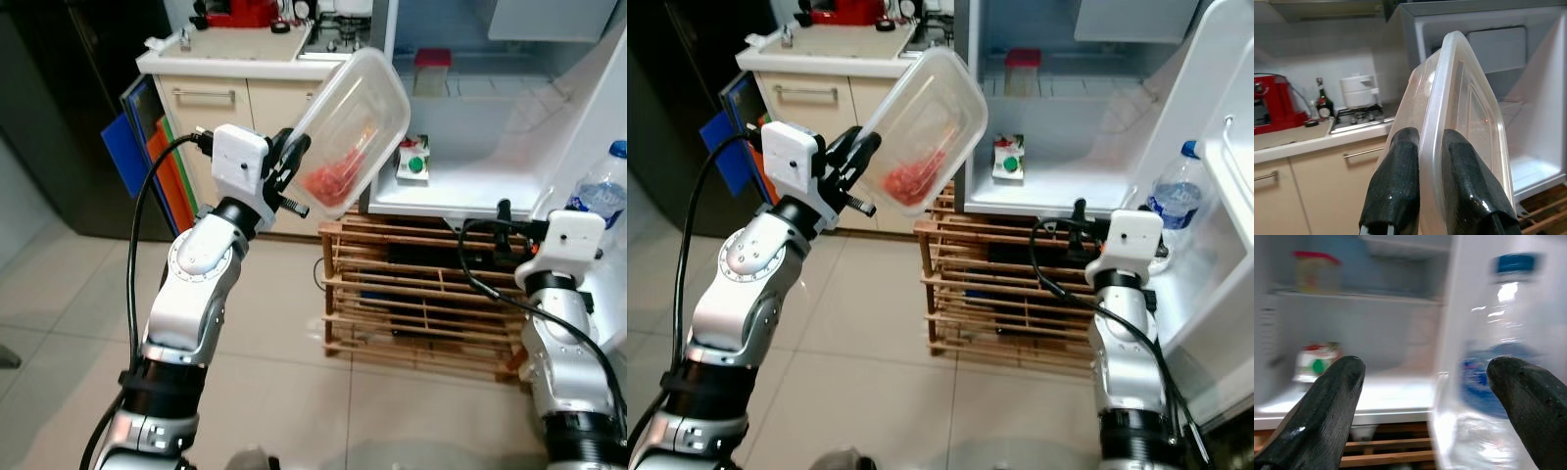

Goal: Restocking fridge

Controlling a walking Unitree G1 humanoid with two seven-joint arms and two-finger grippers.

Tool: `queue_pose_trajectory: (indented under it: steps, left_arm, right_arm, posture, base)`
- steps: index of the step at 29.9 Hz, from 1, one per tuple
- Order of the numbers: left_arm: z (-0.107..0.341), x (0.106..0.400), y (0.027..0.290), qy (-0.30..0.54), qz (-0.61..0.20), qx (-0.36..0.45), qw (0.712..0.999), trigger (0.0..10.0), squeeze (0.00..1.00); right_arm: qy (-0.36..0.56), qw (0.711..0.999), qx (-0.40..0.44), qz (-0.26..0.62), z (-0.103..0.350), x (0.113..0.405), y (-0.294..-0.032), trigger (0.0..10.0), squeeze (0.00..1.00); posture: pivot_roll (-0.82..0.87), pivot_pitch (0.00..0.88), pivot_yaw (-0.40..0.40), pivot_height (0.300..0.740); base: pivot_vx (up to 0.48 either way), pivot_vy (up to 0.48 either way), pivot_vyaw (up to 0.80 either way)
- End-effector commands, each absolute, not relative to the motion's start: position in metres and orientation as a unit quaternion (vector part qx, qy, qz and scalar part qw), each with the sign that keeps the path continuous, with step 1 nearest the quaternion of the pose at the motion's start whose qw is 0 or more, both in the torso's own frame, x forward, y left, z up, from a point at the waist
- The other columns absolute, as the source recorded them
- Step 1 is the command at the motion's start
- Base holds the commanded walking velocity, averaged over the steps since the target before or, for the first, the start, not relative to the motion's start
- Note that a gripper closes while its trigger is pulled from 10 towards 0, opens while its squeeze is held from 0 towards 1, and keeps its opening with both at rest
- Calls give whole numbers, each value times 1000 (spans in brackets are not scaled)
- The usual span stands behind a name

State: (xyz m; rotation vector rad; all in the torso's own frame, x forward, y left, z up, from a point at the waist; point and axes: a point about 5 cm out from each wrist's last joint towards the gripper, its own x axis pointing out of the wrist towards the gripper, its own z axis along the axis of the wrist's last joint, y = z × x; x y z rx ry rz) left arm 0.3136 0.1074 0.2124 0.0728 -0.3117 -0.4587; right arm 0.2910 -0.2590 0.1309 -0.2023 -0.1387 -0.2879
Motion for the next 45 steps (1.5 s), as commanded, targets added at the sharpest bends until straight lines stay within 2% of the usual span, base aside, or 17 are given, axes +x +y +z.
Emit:
queue_pose_trajectory:
  steps: [1, 10, 11, 13, 16, 23, 29, 33, 34, 41, 45]
  left_arm:
    - [218, 314, 106, -166, -231, 39, 958, 10000, 0]
    - [219, 316, 107, -167, -229, 38, 958, 10000, 0]
    - [219, 316, 108, -166, -230, 38, 958, 10000, 0]
    - [220, 316, 108, -166, -230, 38, 958, 10000, 0]
    - [220, 316, 107, -165, -232, 39, 958, 10000, 0]
    - [221, 318, 107, -166, -234, 40, 957, 10000, 0]
    - [222, 319, 107, -167, -233, 40, 957, 10000, 0]
    - [222, 316, 101, -169, -245, 43, 954, 10000, 0]
    - [222, 316, 101, -169, -245, 43, 954, 10000, 0]
    - [217, 315, 98, -159, -246, 28, 956, 10000, 0]
    - [216, 316, 96, -156, -247, 20, 956, 10000, 0]
  right_arm:
    - [-77, 977, -114, -162, 136, 292, -272, 10000, 0]
    - [-73, 967, -151, -191, 138, 288, -292, 10000, 0]
    - [-61, 957, -173, -223, 136, 283, -305, 10000, 0]
    - [-57, 953, -182, -234, 135, 282, -309, 10000, 0]
    - [-40, 936, -209, -280, 134, 275, -332, 10000, 0]
    - [-41, 917, -236, -319, 145, 272, -353, 10000, 0]
    - [-74, 928, -239, -275, 150, 281, -331, 10000, 0]
    - [-87, 955, -174, -223, 139, 279, -282, 10000, 0]
    - [-87, 955, -174, -223, 139, 279, -282, 10000, 0]
    - [-77, 976, -115, -168, 120, 257, -219, 10000, 0]
    - [-74, 981, -103, -146, 120, 255, -207, 10000, 0]
  posture:
    - [-54, 0, 45, 740]
    - [-57, 0, 46, 740]
    - [-61, 0, 49, 740]
    - [-61, 0, 49, 740]
    - [-62, 0, 53, 740]
    - [-61, 0, 52, 740]
    - [-62, 0, 49, 740]
    - [-60, 0, 38, 740]
    - [-60, 0, 38, 740]
    - [-71, 0, 40, 740]
    - [-72, 0, 40, 740]
  base:
    - [0, 0, 0]
    - [0, 0, 0]
    - [0, 0, 0]
    - [0, 0, 0]
    - [0, 0, 0]
    - [0, 0, 0]
    - [0, 0, 0]
    - [0, 0, 0]
    - [0, 0, 0]
    - [35, -34, 0]
    - [297, -329, 0]
